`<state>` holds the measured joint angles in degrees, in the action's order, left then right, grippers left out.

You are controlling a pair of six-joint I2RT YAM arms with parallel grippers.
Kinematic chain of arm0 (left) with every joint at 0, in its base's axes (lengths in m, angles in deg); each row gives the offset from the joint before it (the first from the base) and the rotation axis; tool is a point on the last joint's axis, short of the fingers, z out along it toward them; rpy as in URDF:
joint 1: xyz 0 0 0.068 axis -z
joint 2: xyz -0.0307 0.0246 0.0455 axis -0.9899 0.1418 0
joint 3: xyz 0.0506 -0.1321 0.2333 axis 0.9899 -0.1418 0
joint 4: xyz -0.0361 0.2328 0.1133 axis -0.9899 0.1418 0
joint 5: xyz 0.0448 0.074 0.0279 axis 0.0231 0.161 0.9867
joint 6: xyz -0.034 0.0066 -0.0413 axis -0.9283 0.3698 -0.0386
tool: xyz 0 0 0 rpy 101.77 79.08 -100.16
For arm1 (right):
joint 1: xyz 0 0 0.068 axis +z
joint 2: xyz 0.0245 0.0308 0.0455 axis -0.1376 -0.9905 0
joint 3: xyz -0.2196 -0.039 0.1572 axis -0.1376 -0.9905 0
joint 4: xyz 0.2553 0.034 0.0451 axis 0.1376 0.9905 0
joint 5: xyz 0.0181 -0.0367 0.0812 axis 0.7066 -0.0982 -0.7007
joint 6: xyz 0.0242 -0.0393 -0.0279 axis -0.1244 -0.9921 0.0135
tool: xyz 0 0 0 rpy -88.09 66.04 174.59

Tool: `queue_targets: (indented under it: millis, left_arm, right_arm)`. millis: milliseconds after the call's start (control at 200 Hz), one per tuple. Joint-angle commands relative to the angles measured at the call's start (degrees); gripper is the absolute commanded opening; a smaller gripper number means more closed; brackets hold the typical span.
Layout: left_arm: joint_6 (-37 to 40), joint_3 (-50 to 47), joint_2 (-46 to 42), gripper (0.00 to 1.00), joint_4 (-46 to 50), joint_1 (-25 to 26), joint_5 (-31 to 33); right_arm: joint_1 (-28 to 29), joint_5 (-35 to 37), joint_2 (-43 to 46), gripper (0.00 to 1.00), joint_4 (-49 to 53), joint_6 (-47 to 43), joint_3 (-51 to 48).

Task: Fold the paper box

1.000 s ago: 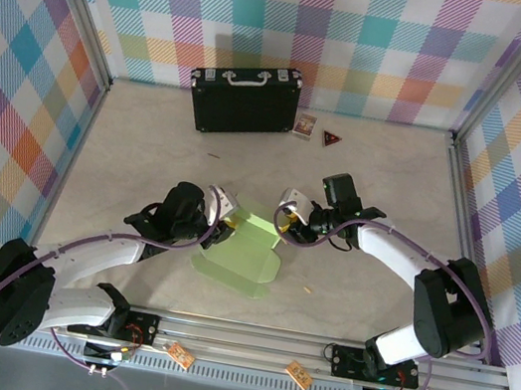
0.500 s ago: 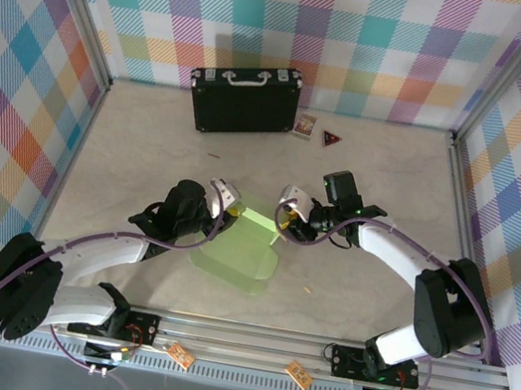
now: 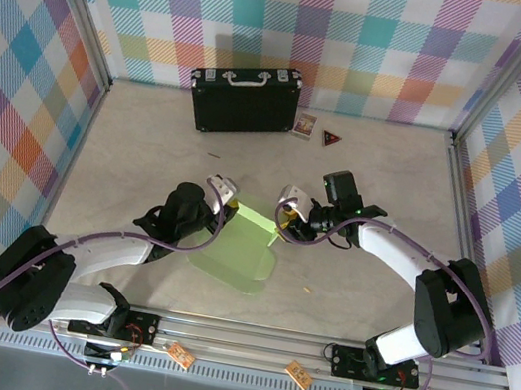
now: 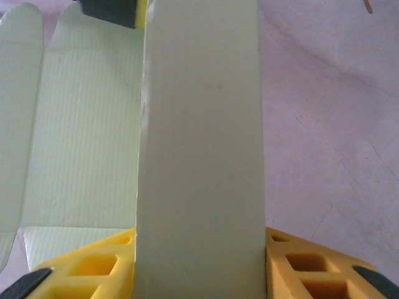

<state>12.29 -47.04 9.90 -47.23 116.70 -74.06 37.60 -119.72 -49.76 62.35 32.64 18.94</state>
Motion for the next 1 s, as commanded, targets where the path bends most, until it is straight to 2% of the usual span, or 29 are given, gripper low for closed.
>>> queue_targets:
  millis: [0, 280, 365, 520, 640, 825, 870, 995]
  left_arm:
    - [-0.8, -0.6, 0.9, 0.29, -5.4, 0.4, 2.4]
    - [-0.8, -1.0, 2.1, 0.23, -7.8, 0.4, 3.7]
    - [-1.0, -0.9, 2.2, 0.17, -7.5, 0.4, 4.2]
    - [-1.7, -1.3, 1.8, 0.12, -7.3, 0.4, 6.0]
    - [-2.0, -1.9, 1.5, 0.0, -8.3, 0.4, 6.3]
    - [-2.7, -1.4, 1.5, 0.0, -7.4, 0.4, 7.2]
    - [-3.4, -1.1, 1.6, 0.05, -7.6, 0.4, 8.1]
    - [-4.3, 0.4, 2.0, 0.07, -5.6, 0.4, 8.3]
  right_arm:
    - [0.4, -4.9, 0.9, 0.41, 3.3, 0.2, 2.2]
    - [0.4, -5.7, 0.5, 0.4, 4.1, 0.3, 2.6]
    - [0.4, -5.6, 0.3, 0.4, 4.4, 0.4, 2.8]
    - [0.4, -5.2, 0.0, 0.4, 4.8, 0.8, 3.2]
    - [0.4, -4.7, -0.3, 0.4, 5.3, 1.3, 3.5]
    - [0.4, -4.9, -0.1, 0.4, 5.5, 1.7, 3.5]
    - [0.4, -5.0, -0.2, 0.4, 5.5, 1.7, 3.5]
    - [0.4, -5.1, -0.5, 0.4, 6.1, 1.6, 3.9]
